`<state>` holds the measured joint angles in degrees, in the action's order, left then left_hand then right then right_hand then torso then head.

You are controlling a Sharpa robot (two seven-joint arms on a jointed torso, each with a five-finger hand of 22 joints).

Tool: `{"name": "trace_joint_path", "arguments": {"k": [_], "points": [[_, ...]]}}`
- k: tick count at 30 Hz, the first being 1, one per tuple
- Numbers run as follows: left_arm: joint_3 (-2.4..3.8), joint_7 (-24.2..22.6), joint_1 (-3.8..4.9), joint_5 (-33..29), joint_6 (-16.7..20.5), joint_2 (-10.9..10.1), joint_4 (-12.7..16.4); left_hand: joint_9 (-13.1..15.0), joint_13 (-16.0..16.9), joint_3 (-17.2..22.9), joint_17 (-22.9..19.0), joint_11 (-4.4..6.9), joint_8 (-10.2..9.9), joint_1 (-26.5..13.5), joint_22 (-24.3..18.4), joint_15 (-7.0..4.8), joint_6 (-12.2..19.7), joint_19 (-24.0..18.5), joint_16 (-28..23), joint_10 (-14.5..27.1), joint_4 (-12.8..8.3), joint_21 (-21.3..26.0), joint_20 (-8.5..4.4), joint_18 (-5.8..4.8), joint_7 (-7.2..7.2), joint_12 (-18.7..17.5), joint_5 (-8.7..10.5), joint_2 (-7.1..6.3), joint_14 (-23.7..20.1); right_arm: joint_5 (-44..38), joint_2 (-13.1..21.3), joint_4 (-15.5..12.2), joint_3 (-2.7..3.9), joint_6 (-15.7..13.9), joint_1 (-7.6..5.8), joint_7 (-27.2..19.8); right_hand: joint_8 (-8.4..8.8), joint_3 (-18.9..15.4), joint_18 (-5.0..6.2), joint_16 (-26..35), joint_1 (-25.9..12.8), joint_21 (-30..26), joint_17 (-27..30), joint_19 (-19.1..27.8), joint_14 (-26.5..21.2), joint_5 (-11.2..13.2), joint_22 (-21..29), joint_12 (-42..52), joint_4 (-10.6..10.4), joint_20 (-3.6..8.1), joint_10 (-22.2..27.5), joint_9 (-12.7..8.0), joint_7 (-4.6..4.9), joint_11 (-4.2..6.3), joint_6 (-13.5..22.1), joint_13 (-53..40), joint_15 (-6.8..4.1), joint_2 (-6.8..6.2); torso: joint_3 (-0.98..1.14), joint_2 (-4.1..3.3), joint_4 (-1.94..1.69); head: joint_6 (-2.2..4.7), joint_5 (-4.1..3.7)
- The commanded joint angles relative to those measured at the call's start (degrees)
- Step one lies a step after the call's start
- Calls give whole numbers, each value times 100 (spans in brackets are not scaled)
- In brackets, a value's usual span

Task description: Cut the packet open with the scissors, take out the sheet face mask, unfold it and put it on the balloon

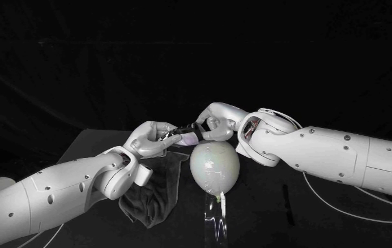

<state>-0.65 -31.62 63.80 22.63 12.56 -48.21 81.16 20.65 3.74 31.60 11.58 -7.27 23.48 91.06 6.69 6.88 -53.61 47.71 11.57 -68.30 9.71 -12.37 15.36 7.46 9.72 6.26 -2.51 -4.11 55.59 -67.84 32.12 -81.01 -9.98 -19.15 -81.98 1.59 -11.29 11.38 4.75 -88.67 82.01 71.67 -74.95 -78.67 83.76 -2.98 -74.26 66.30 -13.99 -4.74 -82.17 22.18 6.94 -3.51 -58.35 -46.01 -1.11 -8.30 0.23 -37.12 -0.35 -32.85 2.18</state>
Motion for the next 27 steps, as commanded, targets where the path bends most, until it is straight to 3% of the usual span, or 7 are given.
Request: {"name": "trace_joint_path", "arguments": {"k": [1, 14, 17, 19, 20, 25, 27], "points": [[48, -112, 20, 13, 46, 21, 94, 124, -5, 15, 7, 10, 17, -9, 9, -2, -29, 39, 37, -49, -35, -39, 20, 78, 8, -6, -20, 52, 30, -120, -1, -10, -4, 232, 0, 53, -28, -44, -15, -37, -66, 23, -1181, -2, 558, 22, -13, 2115, -1, 8, -641, 11, -4, 123, -41, -4184, -42, 5, 3, 4, 1, -6, -7], [115, -90, 60, 14, 192, 59, 111, 129, -6, 14, 13, 14, 19, -14, 17, -5, -38, 39, 40, -60, -48, -51, 19, 81, 4, -11, -20, 50, 35, -7, 115, -152, -6, 82, 0, 92, -97, -95, -17, -49, -142, 40, -1219, -18, 566, -75, -43, 2173, -91, 23, -675, 51, -54, 163, -145, -4235, -69, 71, 7, 0, 5, 14, -13], [118, -78, 64, 12, 200, 71, 101, 129, -6, 14, 13, 14, 19, -14, 17, -5, -38, 39, 40, -60, -48, -51, 19, 81, 4, -11, -20, 50, 35, 180, 144, -162, -6, -83, 1, 67, -185, 25, -20, -53, 3, 65, -1232, -38, 569, -171, -74, 2215, -45, 54, -700, 92, -135, 230, -275, -4272, -119, 205, 9, 1, 1, 21, -9], [119, -64, 67, 12, 202, 79, 94, 129, -6, 14, 13, 14, 19, -14, 17, -5, -38, 39, 40, -60, -48, -51, 19, 81, 4, -11, -20, 50, 35, 321, 166, -169, -6, -201, 1, 28, -294, 307, -24, -57, 276, 93, -1244, -61, 571, -138, -107, 2257, 98, 113, -724, 146, -237, 325, -401, -4308, -196, 458, 10, -1, -2, 25, -6], [120, -57, 69, 12, 205, 82, 89, 129, -6, 14, 13, 14, 19, -14, 17, -5, -38, 39, 40, -60, -48, -51, 19, 81, 4, -11, -20, 50, 35, 404, 178, -174, -6, -258, 1, 4, -330, 385, -26, -60, 319, 94, -1253, -63, 573, -117, -112, 2262, 134, 135, -727, 168, -264, 346, -420, -4312, -217, 507, 11, -2, -2, 24, -6], [120, -28, 80, -12, 244, 98, 60, 129, -10, 24, 18, 13, 9, -19, 27, -6, -34, 30, 36, -62, -68, -66, 20, 82, 6, -28, -21, 50, 29, 1061, 259, -207, -6, -467, 1, -146, -578, 712, -36, -60, 313, 116, -1257, -82, 574, 18, -150, 2315, 191, 209, -756, 323, -343, 416, -539, -4355, -283, 698, 7, 5, 2, 23, -3], [120, -32, 85, -68, 273, 105, 48, 122, -16, 46, 17, 0, -15, -25, 34, 5, -9, 11, 19, -36, -78, -73, 22, 79, 19, -59, -22, 54, 0, 1272, 276, -208, -5, -465, 1, -176, -680, 783, -36, -60, 235, 111, -1256, -80, 574, 15, -155, 2321, 185, 237, -760, 397, -380, 446, -539, -4361, -313, 681, 6, 8, 5, 29, -2]]}}
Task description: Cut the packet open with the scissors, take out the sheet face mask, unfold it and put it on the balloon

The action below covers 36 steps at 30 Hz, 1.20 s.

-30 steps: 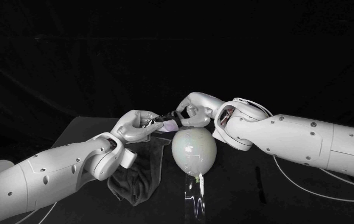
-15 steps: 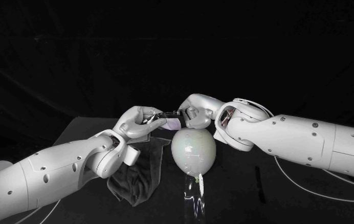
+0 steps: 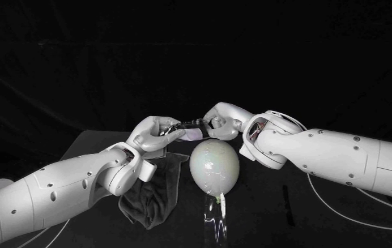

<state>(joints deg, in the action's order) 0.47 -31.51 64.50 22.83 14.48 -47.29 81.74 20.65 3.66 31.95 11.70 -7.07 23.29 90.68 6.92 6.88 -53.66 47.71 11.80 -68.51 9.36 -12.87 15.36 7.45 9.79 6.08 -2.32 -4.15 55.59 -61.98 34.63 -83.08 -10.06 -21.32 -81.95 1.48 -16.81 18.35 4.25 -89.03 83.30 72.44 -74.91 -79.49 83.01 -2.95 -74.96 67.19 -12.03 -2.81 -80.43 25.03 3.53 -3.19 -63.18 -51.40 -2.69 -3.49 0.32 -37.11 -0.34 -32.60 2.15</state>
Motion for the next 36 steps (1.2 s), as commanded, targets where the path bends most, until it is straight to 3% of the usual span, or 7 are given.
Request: {"name": "trace_joint_path", "arguments": {"k": [1, 9, 20, 26, 28, 32, 36], "points": [[8, -48, 17, -131, 102, 17, -17, 112, -10, 38, 2, -38, -25, 6, 16, 20, 26, -15, -24, 14, -53, -26, 27, 73, 31, -72, -41, 59, -36, 791, 33, -3, 2, -243, -2, -175, -172, 127, 11, -24, 86, 43, -1263, -5, 649, 14, -97, 2231, 1, 56, -934, 143, -45, 425, -46, -3821, -164, 196, -3, 10, 3, 2, 1], [8, -64, 29, -376, 345, 67, -74, -2, -14, -75, -9, -216, -302, -196, -16, 154, 353, -283, -155, 383, -112, 61, 104, -14, 227, -261, -34, -329, -318, 1287, 56, -21, 4, -206, -2, -138, -326, 290, 9, -25, 19, 36, -1269, -6, 649, 14, -109, 2238, 72, 86, -938, 256, -64, 447, 2, -3827, -186, 173, -3, 4, -3, 39, -6], [6, 193, 77, -376, 749, 211, -290, -223, -1, -616, -29, -423, -728, -768, -238, 353, 749, -984, -338, 1020, 87, 475, 140, -376, 396, -250, -41, -1014, -934, 1417, 12, 98, 8, -421, -3, 120, -429, 413, 6, -26, -48, 37, -1271, -12, 650, 14, -122, 2259, 125, 99, -948, 329, -75, 458, 46, -3843, -198, 165, -6, -3, -7, 72, -31], [6, 343, 106, -300, 879, 250, -451, -281, -1, -868, -30, -479, -848, -845, -302, 404, 898, -1309, -365, 1234, 126, 589, 145, -402, 436, -248, -42, -1054, -1097, 1290, -9, 216, 11, -607, -3, 324, -462, 469, 7, -27, -71, 30, -1275, -10, 651, 14, -122, 2256, 152, 103, -947, 353, -74, 459, 69, -3841, -199, 168, -5, 1, -4, 89, -35], [5, 356, 111, -295, 935, 251, -508, -332, 0, -1107, -36, -542, -945, -866, -396, 454, 1031, -1956, -388, 1370, 153, 787, 161, -418, 527, -243, -34, -1056, -1217, 1250, -13, 277, 12, -656, -4, 386, -480, 496, 4, -27, -82, 40, -1275, -18, 651, 14, -133, 2256, 171, 104, -947, 366, -75, 460, 77, -3841, -200, 164, -6, 3, -4, 93, -38], [5, 363, 124, -319, 1046, 242, -643, -467, 11, -2161, -35, -644, -1105, -520, -401, 564, 1244, -2254, -339, 1731, 266, 906, 159, -408, 627, -196, -46, -687, -1578, 1158, -20, 435, 13, -738, -5, 491, -504, 532, 4, -30, -97, 38, -1285, -19, 653, 15, -135, 2259, 198, 106, -948, 382, -76, 461, 89, -3844, -202, 152, -3, 9, -6, 113, -48], [5, 345, 137, -361, 1170, 212, -757, -513, 12, -2659, -20, -652, -1142, -283, -396, 570, 1274, -2252, -248, 1803, 401, 914, 162, -419, 631, -156, -39, -548, -1681, 1042, -32, 620, 14, -805, -6, 604, -523, 562, 2, -30, -111, 46, -1287, -25, 653, 14, -144, 2266, 218, 107, -951, 394, -77, 462, 99, -3849, -202, 144, -2, 3, -5, 147, -71]]}}
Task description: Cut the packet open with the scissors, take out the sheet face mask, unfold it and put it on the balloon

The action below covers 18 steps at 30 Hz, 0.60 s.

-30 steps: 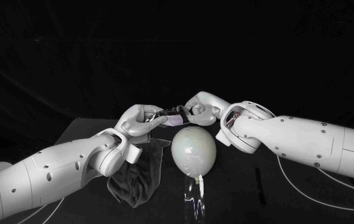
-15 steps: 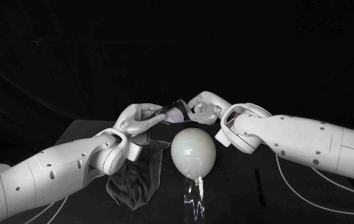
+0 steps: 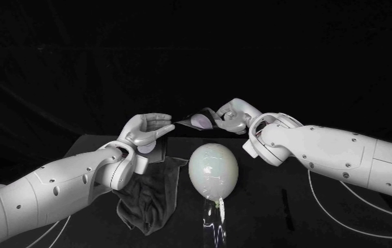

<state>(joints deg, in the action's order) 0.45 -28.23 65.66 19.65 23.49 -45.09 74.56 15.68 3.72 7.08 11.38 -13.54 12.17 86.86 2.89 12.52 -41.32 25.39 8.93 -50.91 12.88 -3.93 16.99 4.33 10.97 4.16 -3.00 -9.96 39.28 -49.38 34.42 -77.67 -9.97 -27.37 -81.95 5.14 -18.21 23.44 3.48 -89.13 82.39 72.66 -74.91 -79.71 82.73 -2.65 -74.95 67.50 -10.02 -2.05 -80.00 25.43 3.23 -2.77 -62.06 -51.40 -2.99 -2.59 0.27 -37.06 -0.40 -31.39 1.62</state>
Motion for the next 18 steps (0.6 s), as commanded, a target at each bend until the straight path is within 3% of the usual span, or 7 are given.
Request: {"name": "trace_joint_path", "arguments": {"k": [1, 7, 11, 15, 16, 17, 18], "points": [[8, 9, 24, -58, 318, -23, -69, -19, 6, -262, 14, -10, -31, 162, 9, 10, 24, -16, 58, 60, 84, 22, 3, -109, 516, 43, 26, 55, -77, -276, -24, 163, 6, -225, -6, 293, -401, 85, 78, -21, -36, 22, -1290, -3, 683, -16, -146, 2235, 37, 32, -994, 367, -47, 421, -5, -3849, -173, 45, 5, -4, 3, 34, -30], [8, 32, 38, -58, 508, -53, -2, 0, 9, -441, 35, -17, 6, 382, 49, 9, -132, 269, 162, 90, 197, -32, -1, -104, 530, 83, 23, 151, -112, -536, -106, 431, 7, -363, -7, 542, -427, 131, 77, -25, -62, 27, -1303, -8, 685, -16, -154, 2229, 64, 33, -991, 383, -48, 422, 5, -3844, -174, 36, 3, -9, -5, 70, -70], [8, 167, 41, 137, 652, -7, 155, 40, 32, -484, 167, 47, 133, 535, 244, -93, -382, 1409, 525, -17, 271, -399, -22, -48, 475, 205, 21, 229, 230, -803, -217, 587, 8, -475, -6, 761, -442, 163, 76, -27, -77, 27, -1312, -10, 687, -16, -157, 2232, 81, 34, -993, 392, -50, 424, 10, -3847, -174, 30, 0, -2, 0, 92, -97], [7, 525, 41, 405, 784, 123, 300, 101, 153, -528, 452, 302, 367, 529, 439, -371, -741, 2109, 1211, -647, 348, -846, -123, 232, 252, 636, 15, 341, 931, -1023, -378, 780, 7, -452, 1, 963, -475, 247, 77, -28, -110, 23, -1313, -10, 687, -16, -161, 2242, 130, 35, -996, 411, -50, 425, 24, -3854, -175, 12, 2, 6, -5, 166, -121], [7, 635, 41, 461, 789, 160, 320, 163, 231, -540, 554, 466, 532, 371, 505, -519, -1039, 2330, 1463, -1045, 275, -992, -179, 346, 83, 855, 2, 456, 1284, -1063, -406, 811, 7, -449, 4, 995, -482, 267, 78, -26, -123, 18, -1306, -7, 686, -16, -159, 2239, 138, 35, -995, 415, -49, 424, 28, -3852, -174, 8, 2, 3, -7, 186, -144], [7, 803, 41, 530, 775, 214, 341, 199, 266, -541, 637, 624, 640, 235, 572, -671, -1269, 2547, 1660, -1297, 387, -1140, -221, 450, -70, 960, 2, 555, 1560, -1119, -443, 850, 7, -449, 9, 1035, -486, 280, 78, -26, -127, 18, -1307, -7, 686, -16, -160, 2232, 145, 35, -993, 417, -49, 424, 31, -3847, -174, 5, 1, 5, -12, 192, -155], [7, 932, 42, 580, 753, 255, 352, 198, 274, -568, 680, 679, 658, 110, 614, -746, -1354, 2668, 1754, -1447, 385, -1231, -234, 511, -114, 991, 3, 587, 1683, -1162, -469, 876, 7, -449, 12, 1062, -493, 303, 78, -27, -137, 16, -1310, -6, 687, -16, -160, 2233, 158, 35, -993, 421, -49, 424, 36, -3848, -174, 0, 0, 6, -14, 200, -166]]}}
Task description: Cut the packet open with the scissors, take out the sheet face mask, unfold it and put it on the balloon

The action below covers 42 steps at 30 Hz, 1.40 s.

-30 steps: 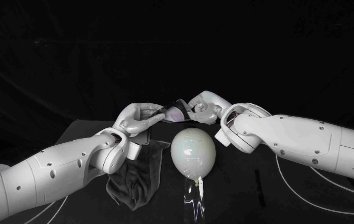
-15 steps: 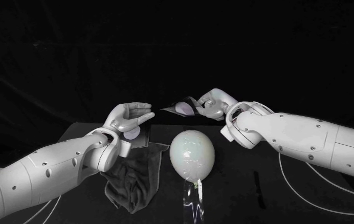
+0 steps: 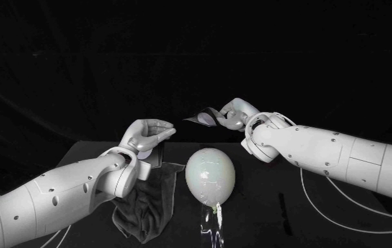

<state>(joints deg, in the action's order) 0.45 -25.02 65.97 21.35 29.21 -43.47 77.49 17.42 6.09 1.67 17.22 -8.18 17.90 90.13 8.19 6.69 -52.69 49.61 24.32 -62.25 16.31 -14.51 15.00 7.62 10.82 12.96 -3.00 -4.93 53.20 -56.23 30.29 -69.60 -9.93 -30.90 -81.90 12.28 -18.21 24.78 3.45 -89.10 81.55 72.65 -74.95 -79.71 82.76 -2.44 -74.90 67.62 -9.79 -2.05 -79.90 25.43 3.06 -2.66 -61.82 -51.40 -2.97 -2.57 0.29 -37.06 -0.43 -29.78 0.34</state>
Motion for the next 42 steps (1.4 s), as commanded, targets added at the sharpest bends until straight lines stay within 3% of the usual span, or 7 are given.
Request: {"name": "trace_joint_path", "arguments": {"k": [1, 8, 18, 22, 25, 35, 42], "points": [[7, 811, 12, 484, 138, 164, 65, 17, 38, -36, 123, 172, 83, -292, 108, -198, -259, 306, 269, -401, 41, -226, -41, 215, -121, 115, 19, 117, 363, -543, -96, 109, 4, -100, 12, 392, -493, 169, 81, -30, -53, 17, -1305, -7, 684, -36, -165, 2221, 134, 36, -1004, 421, -33, 414, 12, -3848, -176, -1, -3, 5, -7, 41, -35], [9, 1765, 90, 847, -42, 694, -180, -81, 15, -525, 580, 213, -129, -1191, 388, -397, -178, 911, 1130, -683, 22, -789, -276, 298, -88, 8, 27, 14, 1357, -760, -295, 272, 4, -143, 26, 567, -520, 246, 82, -29, -103, 10, -1302, -5, 683, -36, -167, 2215, 172, 35, -1001, 435, -31, 412, 27, -3844, -175, -28, -2, -9, 22, 49, -32], [-13, 2348, 247, 643, -432, 1456, -1011, -76, 80, -898, 1130, 249, -201, -1844, 732, -453, -216, 952, 1981, -827, 64, -1337, -472, 275, -109, -37, 19, 46, 1334, -921, -435, 255, 4, -172, 66, 687, -542, 312, 83, -29, -152, 1, -1301, -2, 683, -36, -167, 2216, 203, 34, -1002, 445, -31, 412, 40, -3845, -174, -52, 6, -8, 19, 62, -27], [-19, 2441, 306, 697, -163, 1649, -1193, -94, 71, -861, 1192, 203, -264, -1950, 789, -414, -100, 895, 2070, -699, 72, -1416, -480, 266, -56, -89, 17, -109, 1259, -1000, -464, 218, 4, -137, 85, 725, -560, 372, 82, -29, -180, 7, -1304, -7, 684, -36, -176, 2213, 240, 34, -1001, 454, -31, 413, 48, -3843, -175, -73, 6, -11, 15, 57, -37], [-20, 2443, 351, 733, 13, 1741, -1254, -87, -45, -864, 1178, 77, -264, -2082, 807, -292, -22, 617, 1966, -101, 88, -1394, -420, 222, 10, -362, 1, -598, 865, -1069, -482, 198, 4, -108, 98, 757, -560, 372, 82, -29, -180, 7, -1304, -7, 684, -36, -176, 2213, 240, 34, -1001, 454, -31, 413, 48, -3843, -175, -73, 7, -12, 13, 52, -47], [-21, 2426, 455, 777, 198, 1877, -1282, -60, -59, -1276, 1190, 32, -207, -2445, 831, -240, -7, 495, 1986, -6, 109, -1416, -370, 232, 58, -341, -13, -1075, 774, -1286, -548, 187, 4, -35, 137, 903, -597, 508, 80, -31, -235, 12, -1309, -14, 685, -36, -191, 2217, 323, 35, -1002, 469, -31, 413, 62, -3845, -175, -112, 6, -5, 3, 33, -61], [-21, 2468, 471, 786, 228, 1884, -1262, -9, -53, -1322, 1205, 46, -100, -2989, 854, -249, -46, 422, 2010, 9, 109, -1439, -337, 238, 34, -288, -43, -1148, 702, -1394, -561, 173, 4, -12, 149, 1014, -612, 569, 80, -34, -263, 9, -1319, -14, 687, -36, -194, 2222, 355, 35, -1004, 474, -29, 412, 66, -3849, -174, -124, -1, -3, 1, 22, -86]]}}
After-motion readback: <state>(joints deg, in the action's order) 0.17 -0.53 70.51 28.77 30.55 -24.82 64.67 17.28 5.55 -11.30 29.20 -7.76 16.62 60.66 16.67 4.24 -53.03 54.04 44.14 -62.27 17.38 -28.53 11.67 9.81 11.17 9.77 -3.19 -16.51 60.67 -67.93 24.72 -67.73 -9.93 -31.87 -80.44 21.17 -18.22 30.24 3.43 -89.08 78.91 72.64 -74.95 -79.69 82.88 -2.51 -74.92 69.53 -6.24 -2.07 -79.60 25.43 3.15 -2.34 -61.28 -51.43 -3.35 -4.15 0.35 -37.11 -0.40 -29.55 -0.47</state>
